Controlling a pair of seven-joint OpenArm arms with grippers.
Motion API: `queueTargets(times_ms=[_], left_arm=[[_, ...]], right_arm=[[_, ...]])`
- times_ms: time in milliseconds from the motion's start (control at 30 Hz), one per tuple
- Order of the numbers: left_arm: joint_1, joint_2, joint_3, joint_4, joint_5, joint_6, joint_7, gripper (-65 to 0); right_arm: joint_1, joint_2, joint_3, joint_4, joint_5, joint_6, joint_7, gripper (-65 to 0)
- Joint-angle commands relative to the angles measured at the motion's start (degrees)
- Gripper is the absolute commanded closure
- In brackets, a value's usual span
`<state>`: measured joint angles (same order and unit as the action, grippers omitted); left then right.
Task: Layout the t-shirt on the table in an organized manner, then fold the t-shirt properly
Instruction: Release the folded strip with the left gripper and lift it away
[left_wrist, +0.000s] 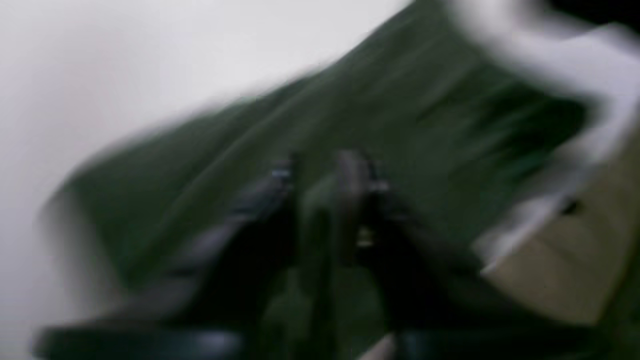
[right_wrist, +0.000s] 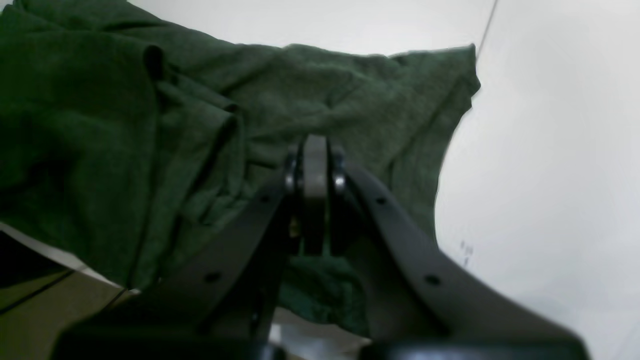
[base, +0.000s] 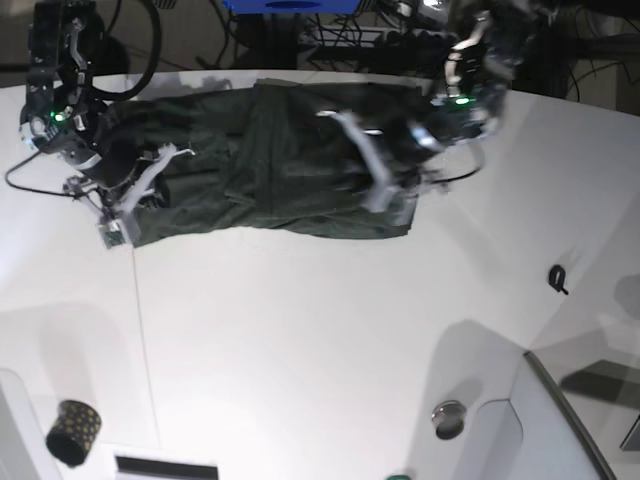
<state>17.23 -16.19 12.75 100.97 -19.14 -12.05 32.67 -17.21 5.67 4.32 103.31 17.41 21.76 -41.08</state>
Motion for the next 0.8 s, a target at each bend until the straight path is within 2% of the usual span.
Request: queueTargets(times_ms=[0,100,233,300,367,467,567,667,767], left_arm=[[1.6,0.5,-4.2,1.4,-0.8,-0.5,-1.6,0.0],[6.0,0.5,-15.5,1.1,-0.3,-0.7,-1.6,0.0],[9.2,-1.4,-24.7,0.5,-0.2,-5.9,-1.9,0.0],[10.4,-1.5,-29.4,0.4,-0.2,-8.8,-1.9,0.0],[11.6,-1.4,-35.5,-0.4,-0.5,-11.9,-1.9,0.0],[12.5,-1.4,-42.7,-3.3,-0.2,-16.7,-1.9,0.0],[12.7,-1.4,-49.1,-8.0,-0.3,-22.6,-1.9,0.0],[12.3,-1.4,-53.6,-12.0,-0.2,-27.5,-1.9,0.0],[12.3,-1.4,-56.6,-13.9,-0.2,-27.9,-1.9,0.0]], right_arm=[[0.4,0.2,-1.6,2.0,1.0,2.1,1.2,-0.8],[0.1,0.2,-6.6,2.8,1.0,2.7,1.0,-1.4],[-1.8,0.1,-15.5,1.9,1.0,2.6,1.5,-2.9],[-3.3,-0.8,-17.9,1.7,0.7,2.6,1.5,-8.0],[-5.1,-1.5,-18.0,1.6,0.7,2.6,1.5,-16.8],[-7.2,-0.9,-18.4,1.8,0.6,2.6,1.6,-28.7],[-8.4,0.4,-18.5,1.5,0.6,2.6,1.6,-30.5],[-9.0,0.3,-18.5,1.2,0.6,2.6,1.7,-31.4],[-9.0,0.3,-18.5,-1.5,0.6,2.6,4.0,-39.3]])
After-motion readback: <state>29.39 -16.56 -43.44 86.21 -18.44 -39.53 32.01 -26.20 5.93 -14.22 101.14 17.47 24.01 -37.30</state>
